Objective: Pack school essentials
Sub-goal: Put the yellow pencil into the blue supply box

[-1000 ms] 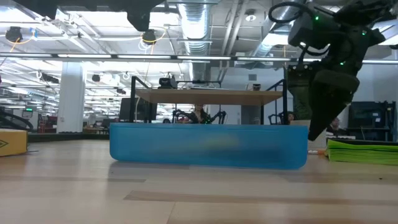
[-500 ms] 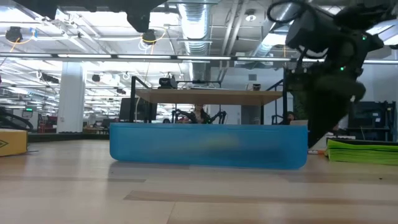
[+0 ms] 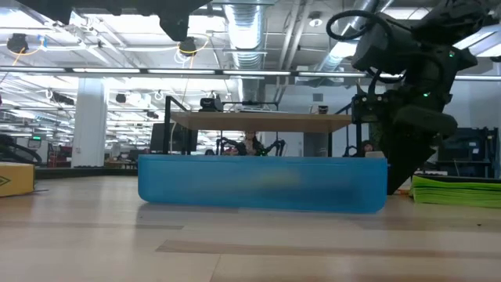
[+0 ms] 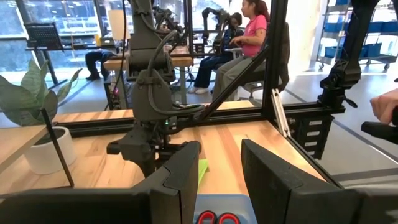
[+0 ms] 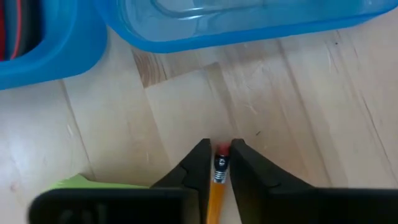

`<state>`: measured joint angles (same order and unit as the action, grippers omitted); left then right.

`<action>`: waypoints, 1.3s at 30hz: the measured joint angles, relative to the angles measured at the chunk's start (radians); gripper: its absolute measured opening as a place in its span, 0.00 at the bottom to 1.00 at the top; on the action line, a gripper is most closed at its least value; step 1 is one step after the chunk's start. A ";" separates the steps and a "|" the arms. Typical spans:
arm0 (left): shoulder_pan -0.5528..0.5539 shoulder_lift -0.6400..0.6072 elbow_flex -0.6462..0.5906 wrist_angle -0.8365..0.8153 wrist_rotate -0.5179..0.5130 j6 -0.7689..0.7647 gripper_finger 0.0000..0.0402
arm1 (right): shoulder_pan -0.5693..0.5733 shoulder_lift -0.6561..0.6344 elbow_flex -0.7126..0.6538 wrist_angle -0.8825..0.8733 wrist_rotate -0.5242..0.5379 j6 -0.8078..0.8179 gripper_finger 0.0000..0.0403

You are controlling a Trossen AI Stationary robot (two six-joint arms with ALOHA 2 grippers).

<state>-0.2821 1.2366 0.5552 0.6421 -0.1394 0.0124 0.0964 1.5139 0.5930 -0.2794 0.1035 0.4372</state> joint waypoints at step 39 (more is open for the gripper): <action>-0.003 0.000 0.000 -0.001 -0.026 -0.005 0.27 | 0.024 -0.248 -0.006 -0.160 0.026 0.013 0.02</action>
<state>-0.2855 1.2366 0.5552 0.6407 -0.1650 0.0071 0.1199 1.2662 0.5873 -0.4399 0.1295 0.4501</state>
